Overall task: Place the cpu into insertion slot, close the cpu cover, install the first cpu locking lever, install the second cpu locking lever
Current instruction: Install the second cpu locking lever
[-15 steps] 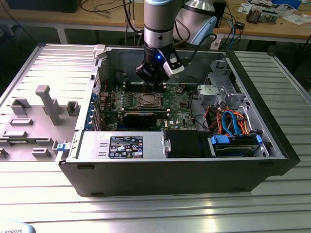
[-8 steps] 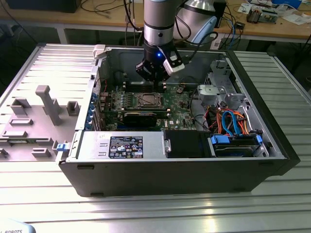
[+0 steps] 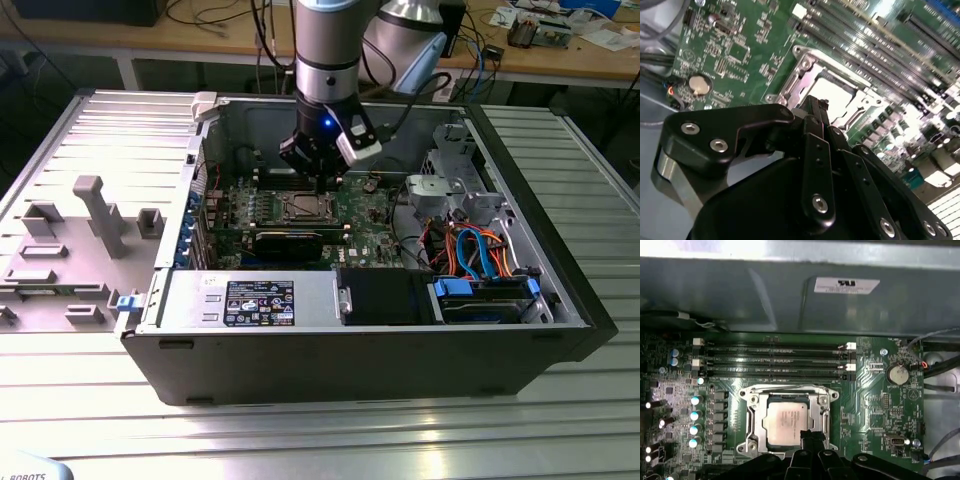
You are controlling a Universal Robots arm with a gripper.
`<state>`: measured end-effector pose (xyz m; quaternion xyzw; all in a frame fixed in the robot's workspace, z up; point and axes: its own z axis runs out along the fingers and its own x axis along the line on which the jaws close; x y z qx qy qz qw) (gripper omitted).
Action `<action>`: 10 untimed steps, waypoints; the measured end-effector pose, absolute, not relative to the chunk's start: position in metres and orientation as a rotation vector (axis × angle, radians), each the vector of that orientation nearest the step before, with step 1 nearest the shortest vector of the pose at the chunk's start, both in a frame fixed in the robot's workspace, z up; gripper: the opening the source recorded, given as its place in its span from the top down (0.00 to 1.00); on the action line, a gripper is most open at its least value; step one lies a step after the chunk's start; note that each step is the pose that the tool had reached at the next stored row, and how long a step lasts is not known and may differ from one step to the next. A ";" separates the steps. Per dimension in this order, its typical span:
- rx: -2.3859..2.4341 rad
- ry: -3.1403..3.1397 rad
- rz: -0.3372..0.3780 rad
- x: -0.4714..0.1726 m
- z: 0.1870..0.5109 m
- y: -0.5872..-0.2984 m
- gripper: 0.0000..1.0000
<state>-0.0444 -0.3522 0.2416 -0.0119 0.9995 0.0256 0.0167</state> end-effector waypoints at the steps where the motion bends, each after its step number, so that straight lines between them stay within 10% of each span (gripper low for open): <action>1: -0.037 3.107 0.079 -0.044 0.242 -0.354 0.89; 10: -0.037 3.107 0.079 -0.045 0.242 -0.356 0.89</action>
